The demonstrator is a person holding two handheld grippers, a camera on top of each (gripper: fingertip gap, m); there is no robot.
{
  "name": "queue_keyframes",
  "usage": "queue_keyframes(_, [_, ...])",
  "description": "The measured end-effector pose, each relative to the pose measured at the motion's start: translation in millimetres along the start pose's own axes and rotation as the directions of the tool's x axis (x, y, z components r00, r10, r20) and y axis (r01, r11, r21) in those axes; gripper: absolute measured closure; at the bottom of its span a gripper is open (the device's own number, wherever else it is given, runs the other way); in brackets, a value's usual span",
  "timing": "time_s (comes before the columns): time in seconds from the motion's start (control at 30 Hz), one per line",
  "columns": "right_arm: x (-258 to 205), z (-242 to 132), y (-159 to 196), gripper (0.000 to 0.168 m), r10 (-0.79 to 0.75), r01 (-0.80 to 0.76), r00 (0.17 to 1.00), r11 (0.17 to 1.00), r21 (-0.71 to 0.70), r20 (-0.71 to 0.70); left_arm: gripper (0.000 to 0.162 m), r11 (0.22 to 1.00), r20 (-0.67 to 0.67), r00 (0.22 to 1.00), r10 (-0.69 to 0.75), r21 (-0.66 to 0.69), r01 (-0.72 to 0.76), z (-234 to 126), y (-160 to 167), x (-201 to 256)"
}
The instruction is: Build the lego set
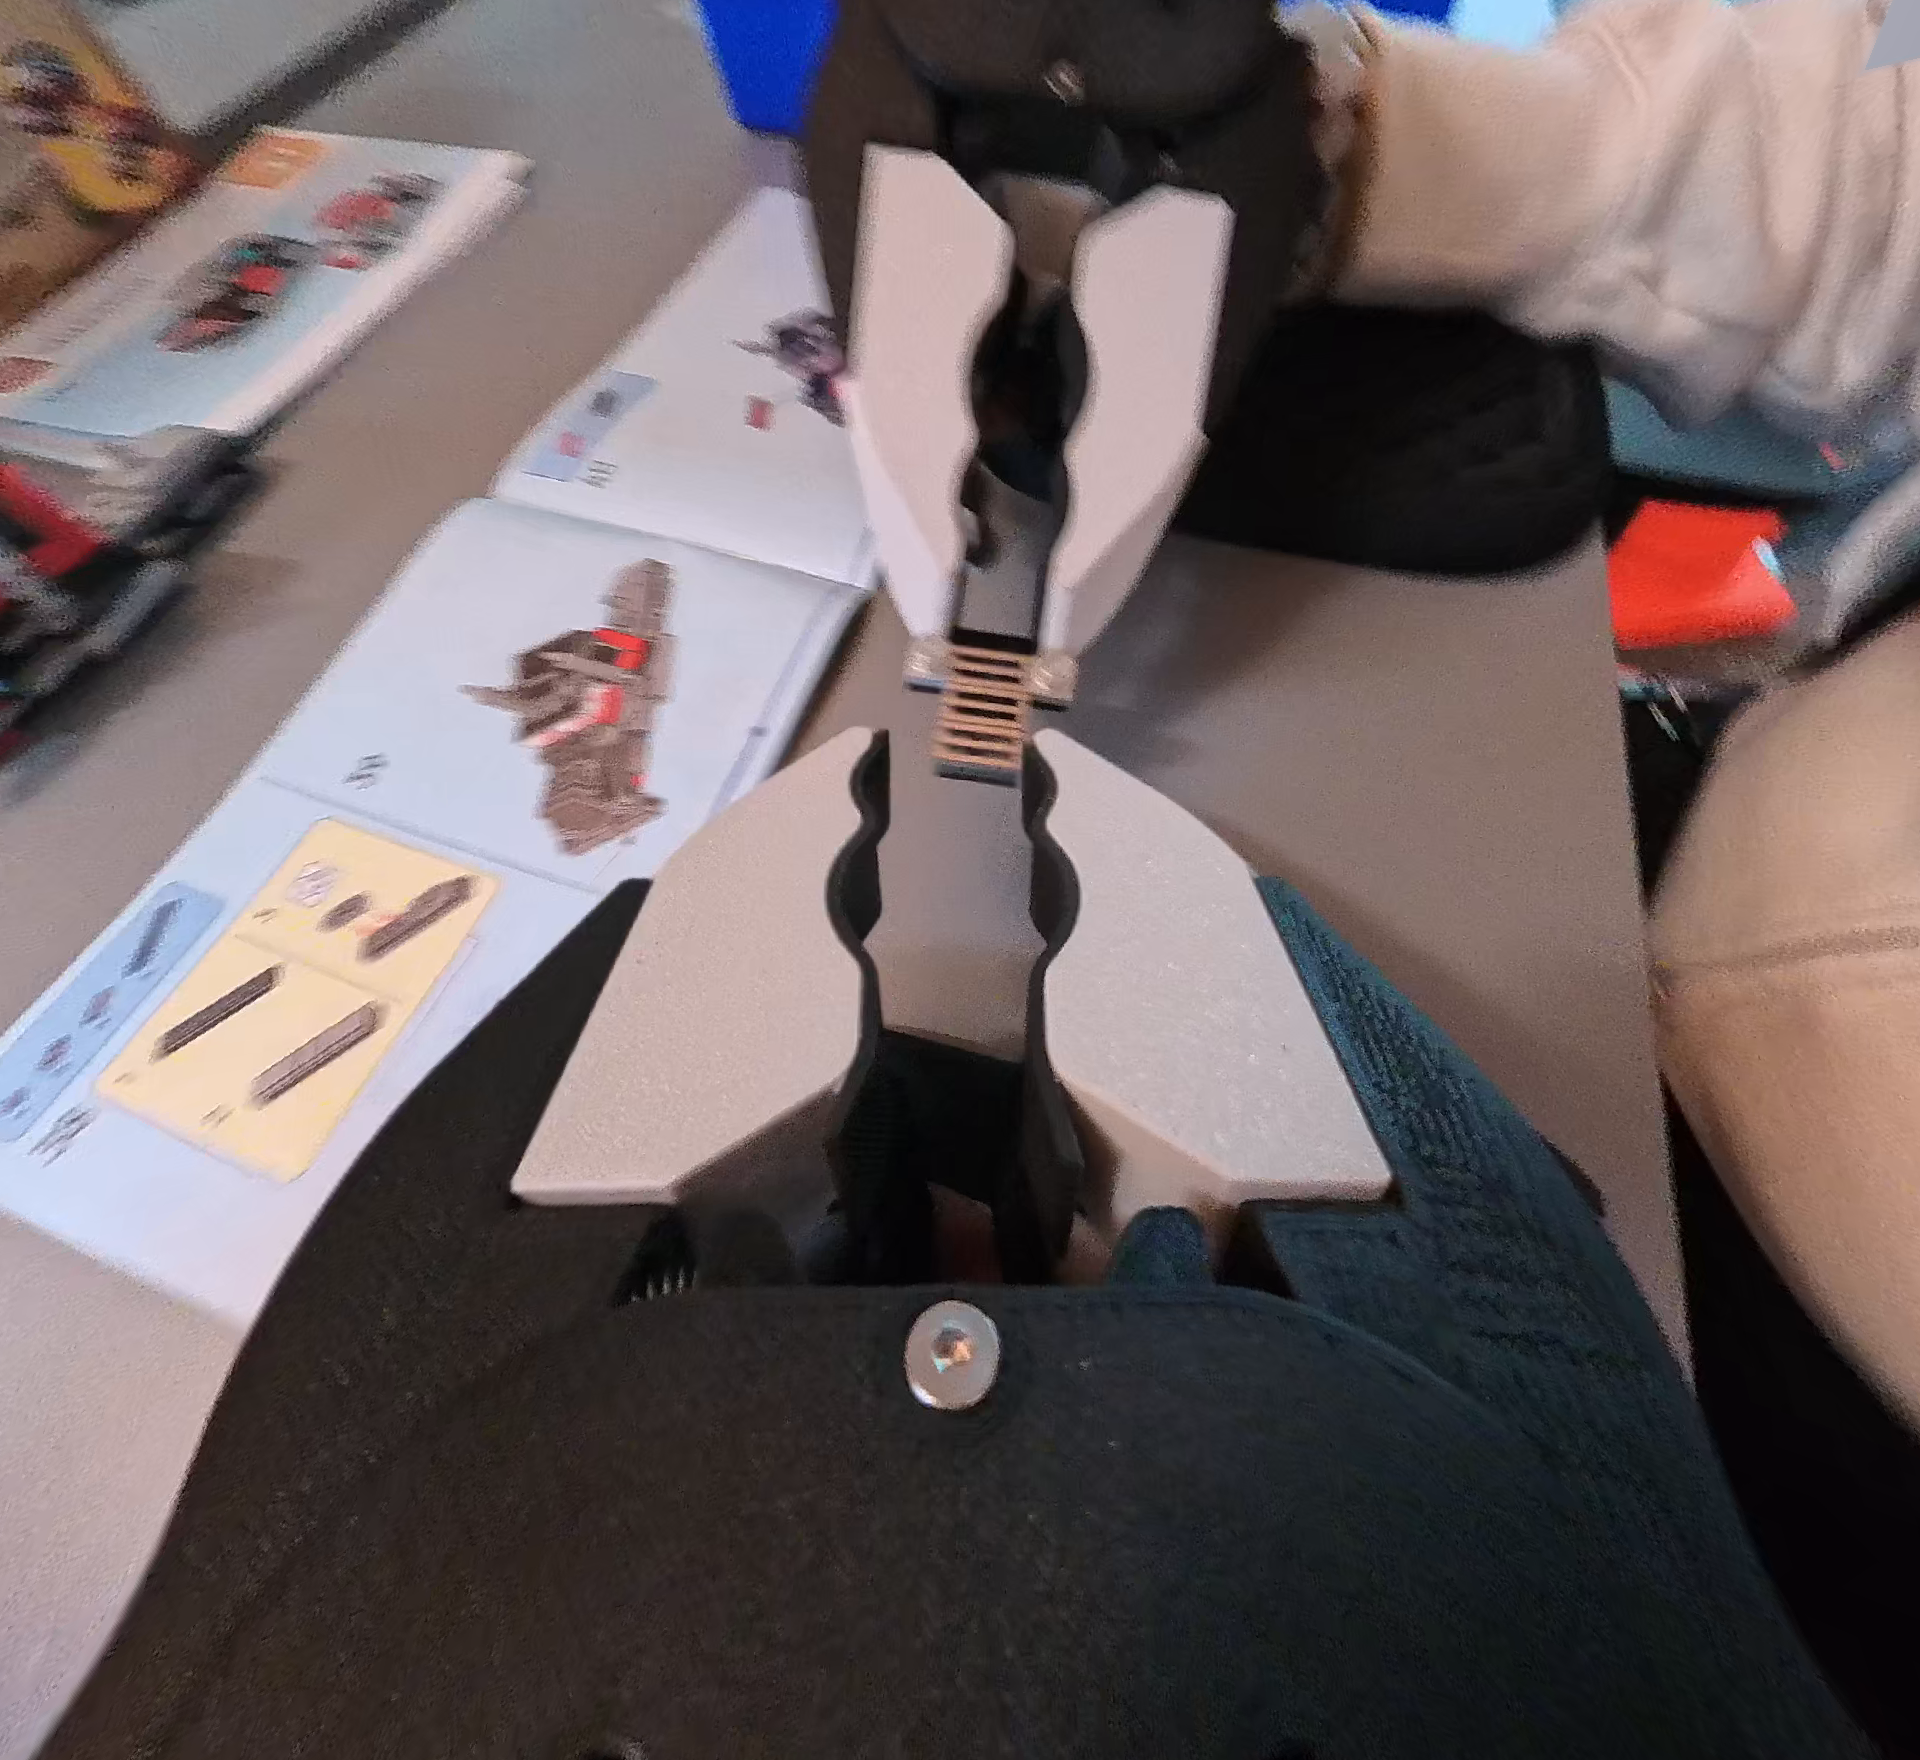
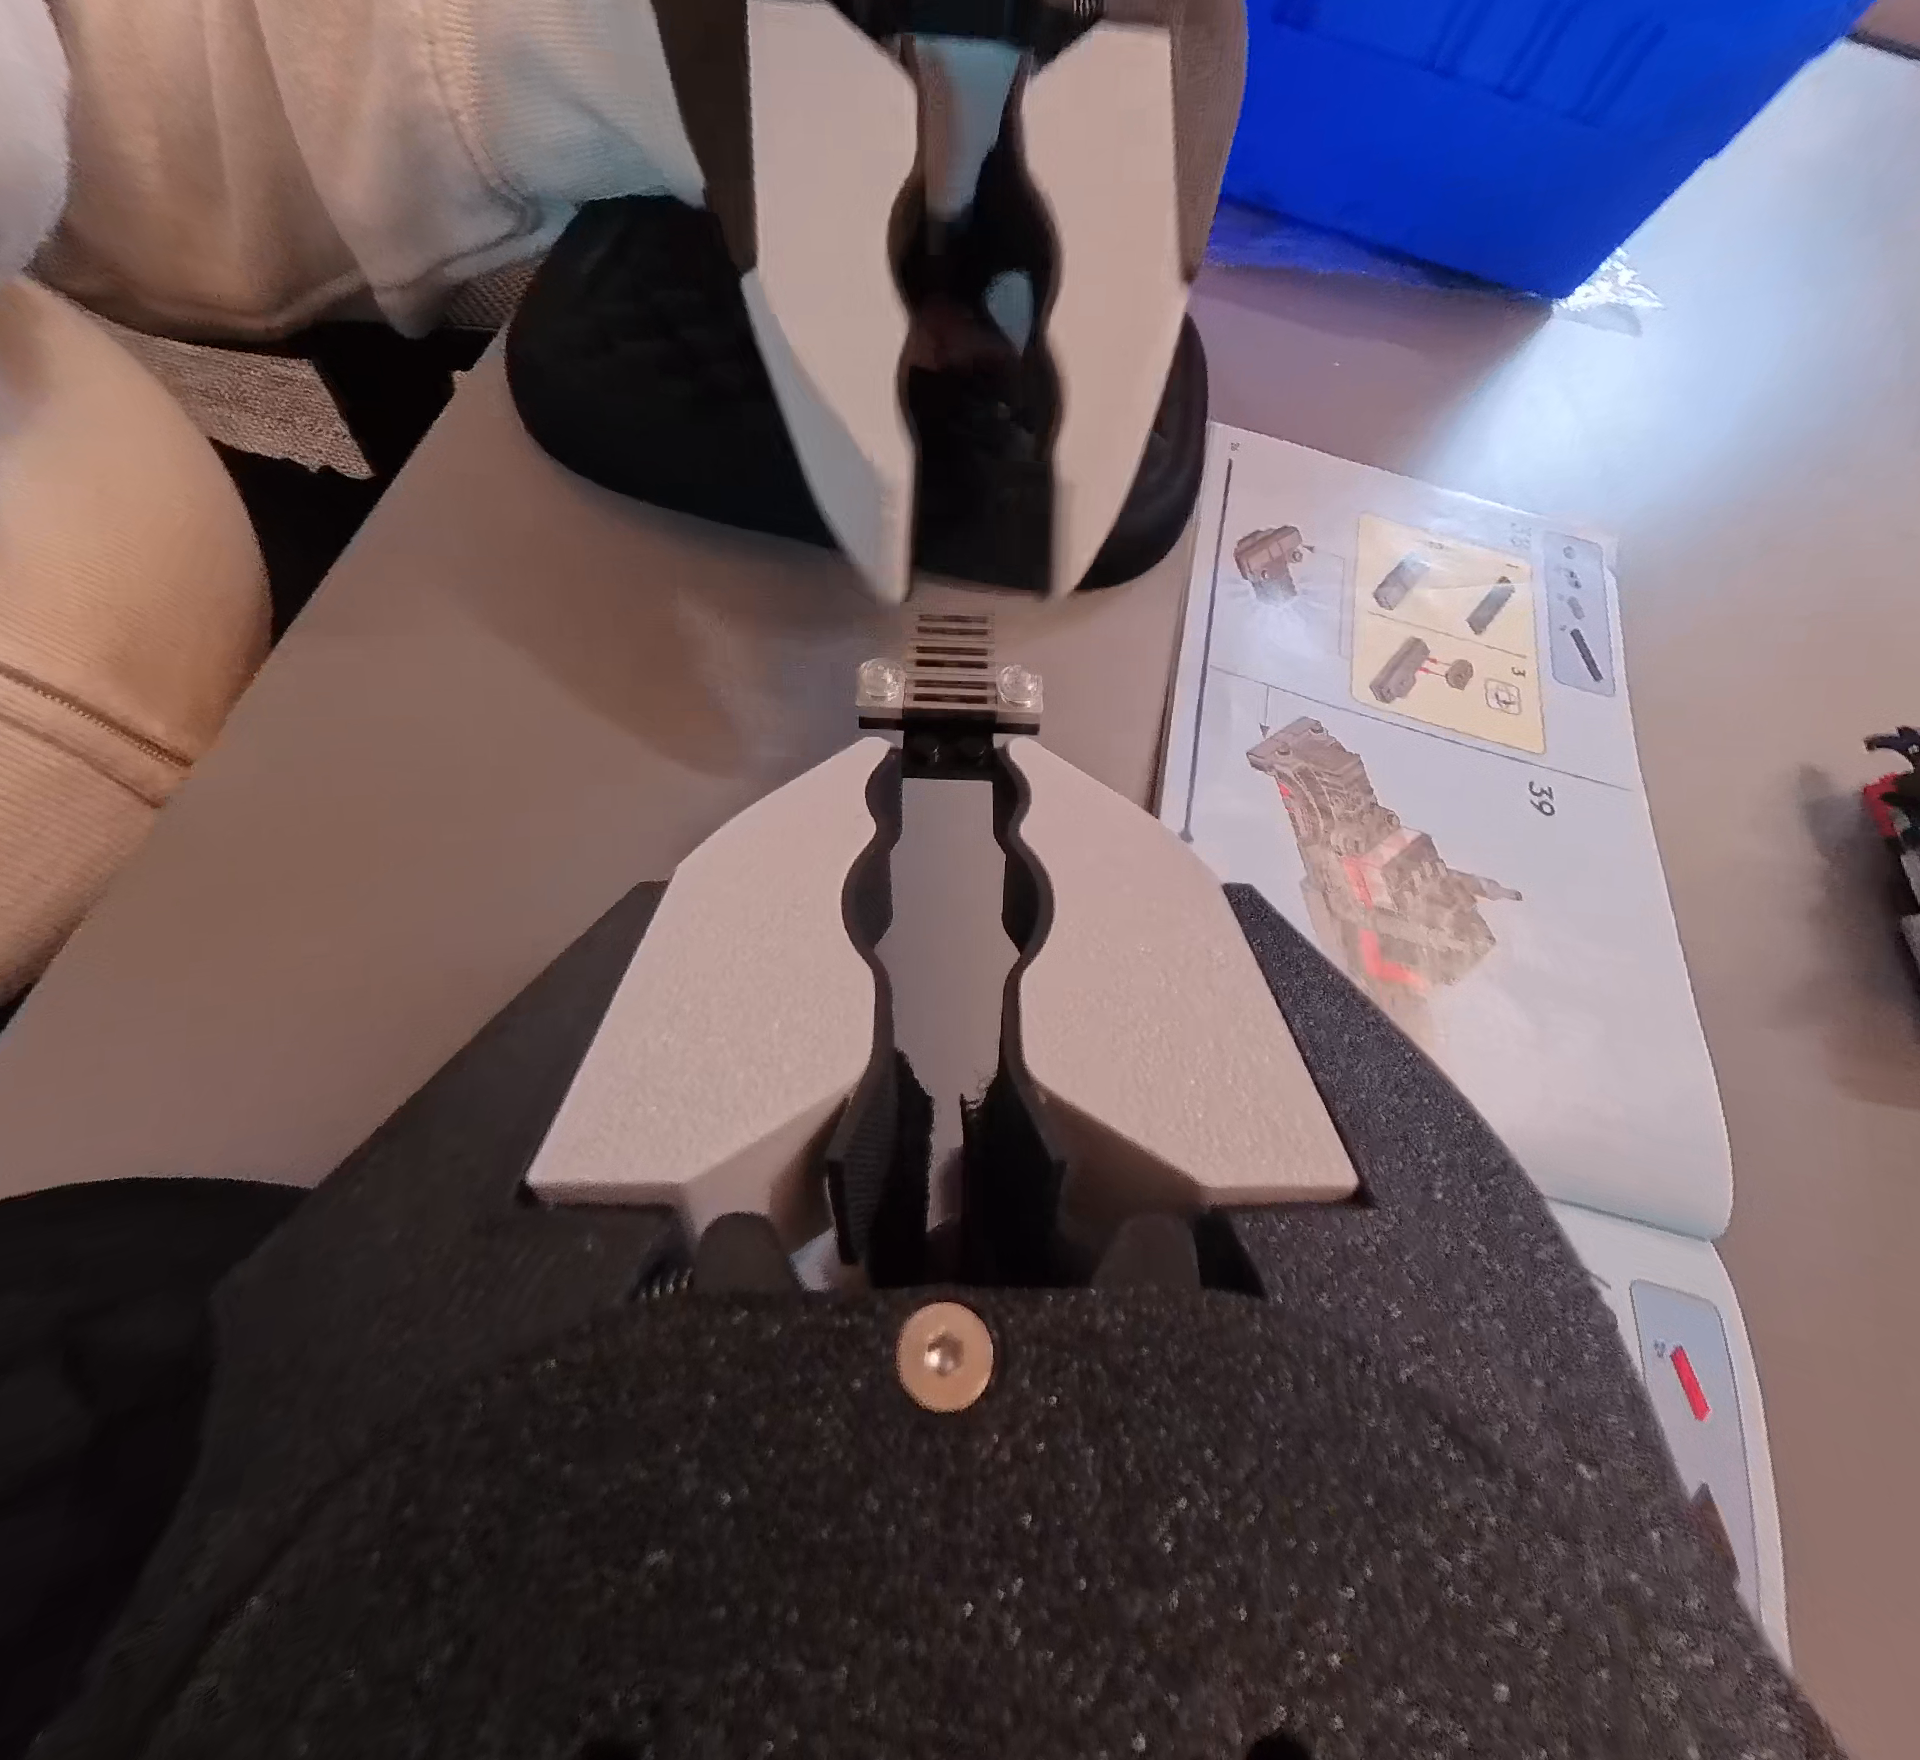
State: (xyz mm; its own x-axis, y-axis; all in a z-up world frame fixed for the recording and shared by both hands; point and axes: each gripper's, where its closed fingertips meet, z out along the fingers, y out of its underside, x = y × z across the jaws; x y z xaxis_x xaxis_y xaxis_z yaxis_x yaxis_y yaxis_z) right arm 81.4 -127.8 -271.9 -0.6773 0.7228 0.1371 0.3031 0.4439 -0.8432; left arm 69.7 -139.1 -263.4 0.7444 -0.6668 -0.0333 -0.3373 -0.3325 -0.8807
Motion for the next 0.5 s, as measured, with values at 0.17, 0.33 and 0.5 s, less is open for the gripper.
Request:
queue_keyframes(0.17, [-1.3,6.5,14.2,0.152,0.034,-0.031,0.999,0.993,-0.115,0.029,0.129,0.891,0.269,0.897,-0.351,0.391,0.232,-48.9,-25.5,-61.0])
queue_keyframes(0.33, [-2.6,14.7,31.0,0.151,0.147,-0.122,0.987,0.954,-0.273,0.072,0.103,0.831,0.226,0.818,-0.528,0.337,0.443,-47.3,-11.3,-80.3])
queue_keyframes(0.5, [28.7,6.9,19.7,0.111,0.352,-0.353,0.935,0.921,-0.165,-0.036,0.114,0.892,0.444,0.775,-0.449,0.268,0.364,-69.8,-7.0,-132.6])
